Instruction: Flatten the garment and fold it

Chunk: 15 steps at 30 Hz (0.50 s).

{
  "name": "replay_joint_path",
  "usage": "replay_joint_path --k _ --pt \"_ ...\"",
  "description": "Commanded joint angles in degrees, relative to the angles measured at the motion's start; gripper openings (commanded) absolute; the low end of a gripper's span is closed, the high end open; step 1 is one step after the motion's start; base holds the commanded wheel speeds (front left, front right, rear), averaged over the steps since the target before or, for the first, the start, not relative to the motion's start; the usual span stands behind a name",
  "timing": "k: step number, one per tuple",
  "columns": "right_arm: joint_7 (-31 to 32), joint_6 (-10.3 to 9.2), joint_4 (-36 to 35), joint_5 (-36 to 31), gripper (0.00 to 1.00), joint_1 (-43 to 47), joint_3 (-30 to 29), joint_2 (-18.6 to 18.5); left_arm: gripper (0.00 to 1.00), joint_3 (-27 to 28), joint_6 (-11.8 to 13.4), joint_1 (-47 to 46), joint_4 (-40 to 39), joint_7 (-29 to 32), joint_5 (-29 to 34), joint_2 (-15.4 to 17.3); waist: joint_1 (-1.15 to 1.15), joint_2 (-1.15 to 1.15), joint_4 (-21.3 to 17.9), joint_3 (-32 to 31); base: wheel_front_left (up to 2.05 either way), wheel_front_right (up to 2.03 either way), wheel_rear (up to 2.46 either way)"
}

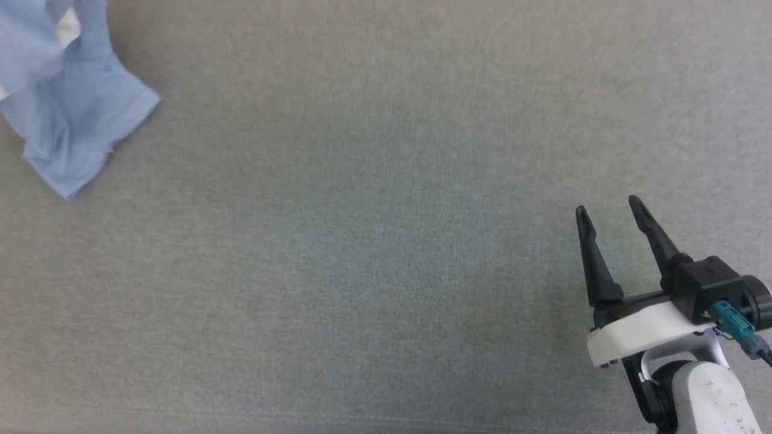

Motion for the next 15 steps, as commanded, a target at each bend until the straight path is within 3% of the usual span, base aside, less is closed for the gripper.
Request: replay_joint_path --k 1,8,15 --pt "-0.33 -0.1 0.49 0.57 1.0 0.21 -0.06 0.16 0.0 -0.12 -0.14 -2.46 -0.79 -1.9 1.07 -0.99 0.0 0.0 0.37 -6.31 0.0 0.0 0.0" --pt "-0.82 -0.1 2.72 1.64 1.0 0.37 -0.12 0.4 0.0 -3.04 -0.14 -9.9 -5.89 -7.2 1.73 -6.84 0.0 0.0 -1.35 -11.41 0.0 0.0 0.0" --pt "-1.74 -0.1 4.22 2.1 1.0 0.05 -0.31 0.53 0.0 -5.95 0.55 -11.69 -8.45 -4.41 -1.27 -15.89 0.0 0.0 -5.17 -13.28 0.0 0.0 0.0"
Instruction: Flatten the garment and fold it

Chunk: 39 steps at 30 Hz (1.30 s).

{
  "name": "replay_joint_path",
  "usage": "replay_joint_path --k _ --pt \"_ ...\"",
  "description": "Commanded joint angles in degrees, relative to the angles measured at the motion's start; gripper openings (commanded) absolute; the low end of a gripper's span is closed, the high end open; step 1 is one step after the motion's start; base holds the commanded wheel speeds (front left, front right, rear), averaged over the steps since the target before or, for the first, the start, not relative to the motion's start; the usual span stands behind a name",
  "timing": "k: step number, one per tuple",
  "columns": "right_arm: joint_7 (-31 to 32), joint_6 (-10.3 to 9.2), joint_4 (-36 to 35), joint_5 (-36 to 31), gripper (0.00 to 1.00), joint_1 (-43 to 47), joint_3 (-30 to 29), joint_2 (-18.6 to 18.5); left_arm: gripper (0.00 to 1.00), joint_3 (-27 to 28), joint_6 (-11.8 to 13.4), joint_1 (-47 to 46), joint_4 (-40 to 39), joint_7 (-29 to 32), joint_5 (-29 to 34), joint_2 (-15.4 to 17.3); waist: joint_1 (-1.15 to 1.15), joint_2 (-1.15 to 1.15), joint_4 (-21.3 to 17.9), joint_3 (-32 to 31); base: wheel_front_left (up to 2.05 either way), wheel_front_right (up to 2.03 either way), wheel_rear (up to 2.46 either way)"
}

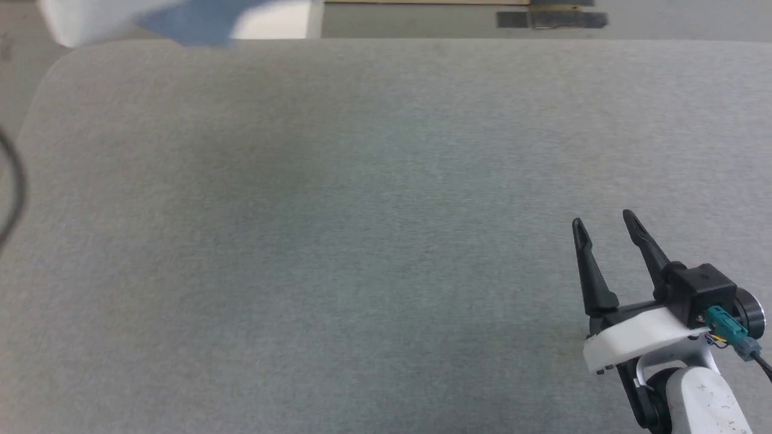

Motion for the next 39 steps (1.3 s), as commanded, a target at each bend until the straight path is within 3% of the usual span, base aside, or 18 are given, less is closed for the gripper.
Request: replay_joint_path --k 1,10,16,17,18,23,29,33,39 --pt "-0.66 -0.1 0.27 0.52 1.0 -0.05 -0.18 0.11 0.0 -0.88 0.83 0.96 -0.91 0.8 -1.46 -2.37 0.01 -0.01 -3.03 -1.52 0.0 0.0 0.0" --pt "-1.96 -0.1 0.87 1.0 1.0 -0.58 -1.56 0.13 0.0 -10.61 9.21 19.06 -9.36 7.35 -6.06 -14.15 0.01 -0.01 -9.54 -0.51 0.0 0.0 0.0" --pt "-3.19 -0.1 1.67 1.78 1.0 -1.89 -2.43 0.13 0.0 -19.0 13.8 31.78 -8.76 6.11 -5.17 -21.55 0.01 -0.01 -13.59 1.72 0.0 0.0 0.0" --pt "-3.36 -0.1 1.85 1.91 1.0 -2.03 -2.4 0.13 0.33 -20.23 13.93 32.8 -8.24 5.89 -4.65 -22.27 0.01 -0.01 -13.94 1.94 0.0 0.0 0.0" --pt "-3.57 -0.1 2.08 2.06 1.0 -2.19 -2.26 0.13 1.0 -21.72 13.89 34.03 -7.64 5.8 -4.22 -23.11 0.01 -0.01 -14.37 2.32 0.0 0.0 0.0" --pt "-4.14 -0.1 3.29 2.37 1.0 -2.32 -1.8 0.13 1.0 -24.42 13.19 36.44 -5.6 4.46 -3.36 -24.62 0.01 -0.01 -14.61 2.54 0.0 0.0 0.0" --pt "-3.82 -0.1 4.41 1.87 1.0 -1.78 -1.75 0.13 1.0 -20.9 13.99 35.1 -6.14 0.33 -3.07 -22.62 0.01 -0.01 -11.96 -0.04 0.0 0.0 0.0" --pt "-2.89 -0.1 4.02 1.32 1.0 -1.4 -2.36 0.13 1.0 -17.26 14.88 32.99 -7.12 -2.79 -2.4 -19.59 0.01 -0.01 -9.1 -2.23 0.0 0.0 0.0" --pt "-1.0 -0.1 2.82 0.56 1.0 0.27 -3.35 0.14 1.0 -12.09 16.59 32.36 -7.86 -7.74 -1.02 -12.3 0.01 -0.01 -4.45 -5.63 0.0 0.0 0.0"
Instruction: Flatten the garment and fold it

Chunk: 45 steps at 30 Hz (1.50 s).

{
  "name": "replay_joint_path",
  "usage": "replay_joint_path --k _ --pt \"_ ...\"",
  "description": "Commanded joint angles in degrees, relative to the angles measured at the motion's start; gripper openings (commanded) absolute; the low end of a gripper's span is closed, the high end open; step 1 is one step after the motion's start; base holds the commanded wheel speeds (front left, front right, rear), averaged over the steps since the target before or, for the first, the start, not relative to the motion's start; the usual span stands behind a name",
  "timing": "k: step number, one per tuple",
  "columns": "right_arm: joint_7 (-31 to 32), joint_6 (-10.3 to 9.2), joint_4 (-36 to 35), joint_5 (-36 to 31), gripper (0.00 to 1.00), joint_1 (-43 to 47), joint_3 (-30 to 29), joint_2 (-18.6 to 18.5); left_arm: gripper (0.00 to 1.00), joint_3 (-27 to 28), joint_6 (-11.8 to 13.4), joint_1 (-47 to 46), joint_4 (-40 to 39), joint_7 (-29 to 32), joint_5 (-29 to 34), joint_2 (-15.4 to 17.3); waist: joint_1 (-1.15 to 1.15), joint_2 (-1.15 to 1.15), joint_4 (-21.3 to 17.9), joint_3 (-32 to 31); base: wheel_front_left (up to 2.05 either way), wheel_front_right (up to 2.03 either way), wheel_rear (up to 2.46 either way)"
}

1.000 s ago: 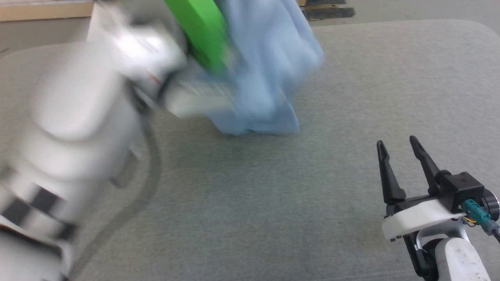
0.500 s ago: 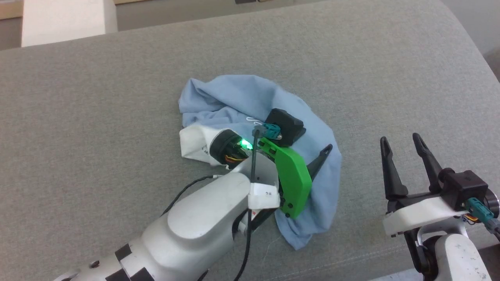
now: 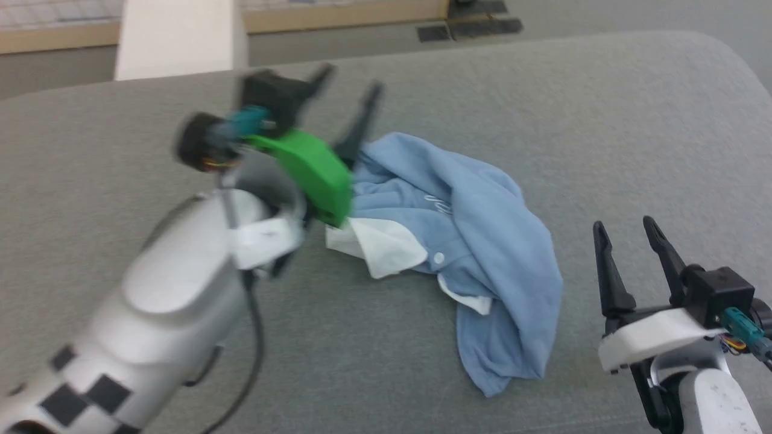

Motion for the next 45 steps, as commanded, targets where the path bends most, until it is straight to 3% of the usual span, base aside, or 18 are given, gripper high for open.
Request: replay_joint_path --k 1,6,12,18,27,33,37,45 --pt "0.49 -0.1 -0.52 -0.31 1.0 1.01 -0.11 0.12 1.0 1.12 0.65 0.41 -0.41 -1.35 0.45 2.0 0.0 0.0 4.39 -3.93 0.0 0.0 0.0" --pt "1.95 -0.1 -2.15 -0.18 1.0 2.93 -0.48 0.12 1.0 4.2 3.38 5.91 -2.44 -5.22 0.58 8.77 0.0 0.0 7.31 -5.65 0.0 0.0 0.0" --pt "3.44 -0.1 -4.39 0.07 1.0 5.11 0.09 0.13 1.0 4.07 7.96 16.54 -6.5 -8.1 1.31 14.2 0.0 0.0 9.63 -6.35 0.0 0.0 0.0" --pt "4.07 -0.1 -6.67 0.79 1.0 6.41 0.53 0.13 1.0 1.98 14.66 27.03 -10.53 -10.46 3.05 15.06 0.0 0.0 10.47 -6.74 0.0 0.0 0.0" --pt "4.59 -0.1 -8.98 1.18 1.0 7.55 1.13 0.13 1.0 1.35 19.98 32.19 -14.34 -12.38 5.39 13.41 0.0 0.0 10.33 -6.79 0.0 0.0 0.0" --pt "4.86 -0.1 -9.64 1.03 1.0 7.64 1.46 0.13 1.0 1.32 19.26 32.2 -15.32 -12.37 5.46 13.82 0.0 0.0 9.58 -6.22 0.0 0.0 0.0" --pt "4.98 -0.1 -10.13 0.63 1.0 7.39 1.28 0.13 1.0 2.84 18.16 31.33 -16.55 -10.09 1.52 12.66 0.0 0.0 8.43 -4.9 0.0 0.0 0.0" --pt "4.44 -0.1 -11.41 -0.43 1.0 6.48 1.08 0.13 1.0 -0.4 9.92 18.98 -18.79 6.02 -3.08 11.27 0.0 0.0 4.91 0.86 0.0 0.0 0.0"
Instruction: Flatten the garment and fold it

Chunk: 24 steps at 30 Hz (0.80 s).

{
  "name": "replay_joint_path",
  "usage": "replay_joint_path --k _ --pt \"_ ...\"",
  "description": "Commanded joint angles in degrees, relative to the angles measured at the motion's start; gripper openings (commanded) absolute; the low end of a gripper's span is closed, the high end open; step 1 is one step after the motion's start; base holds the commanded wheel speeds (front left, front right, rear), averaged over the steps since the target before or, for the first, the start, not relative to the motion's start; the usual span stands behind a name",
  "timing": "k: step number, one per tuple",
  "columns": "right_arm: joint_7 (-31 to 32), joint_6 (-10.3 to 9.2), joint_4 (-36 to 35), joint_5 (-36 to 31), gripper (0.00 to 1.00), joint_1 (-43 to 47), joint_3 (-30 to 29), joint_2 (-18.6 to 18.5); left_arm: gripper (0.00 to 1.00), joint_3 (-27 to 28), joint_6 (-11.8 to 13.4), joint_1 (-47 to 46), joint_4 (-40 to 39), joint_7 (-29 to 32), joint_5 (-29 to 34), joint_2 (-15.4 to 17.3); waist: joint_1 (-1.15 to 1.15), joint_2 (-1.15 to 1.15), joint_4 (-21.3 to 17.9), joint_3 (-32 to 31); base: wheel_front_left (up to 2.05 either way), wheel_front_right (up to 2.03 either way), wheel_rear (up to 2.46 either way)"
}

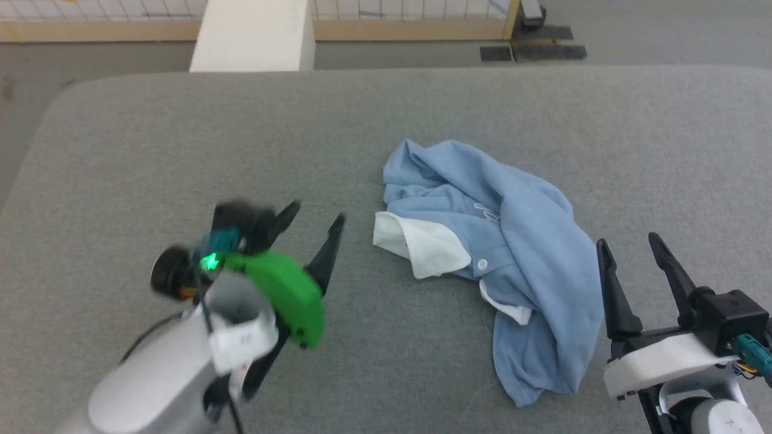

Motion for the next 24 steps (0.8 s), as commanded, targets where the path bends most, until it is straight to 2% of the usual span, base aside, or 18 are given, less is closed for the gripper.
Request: replay_joint_path --k 1,4,10,18,24 --pt "-0.54 -0.1 -0.51 -0.34 1.0 -0.9 0.05 0.09 1.0 -0.4 -1.31 -3.31 0.1 2.89 -1.28 -0.73 0.0 0.0 -2.77 3.88 0.0 0.0 0.0" --pt "-1.16 -0.1 -1.1 -0.39 1.0 -1.78 0.15 0.09 1.0 -2.09 -3.84 -9.57 2.08 11.54 -2.93 -1.6 0.0 0.0 -4.66 7.24 0.0 0.0 0.0" --pt "-3.5 -0.1 -0.56 0.33 1.0 -3.39 -0.06 0.09 1.0 -3.2 -4.75 -19.29 9.01 26.6 -7.24 -3.79 0.0 0.0 -8.9 12.93 0.0 0.0 0.0" --pt "-6.78 -0.1 1.87 1.56 1.0 -4.69 0.63 0.09 1.0 -4.19 -7.86 -26.45 17.72 34.95 -9.31 -5.27 0.0 0.0 -13.65 17.24 0.0 0.0 0.0" --pt "-8.39 -0.1 3.71 2.22 1.0 -5.32 1.2 0.09 1.0 -7.19 -9.79 -26.95 22.11 40.44 -9.86 -5.14 0.0 0.0 -15.09 18.34 0.0 0.0 0.0"
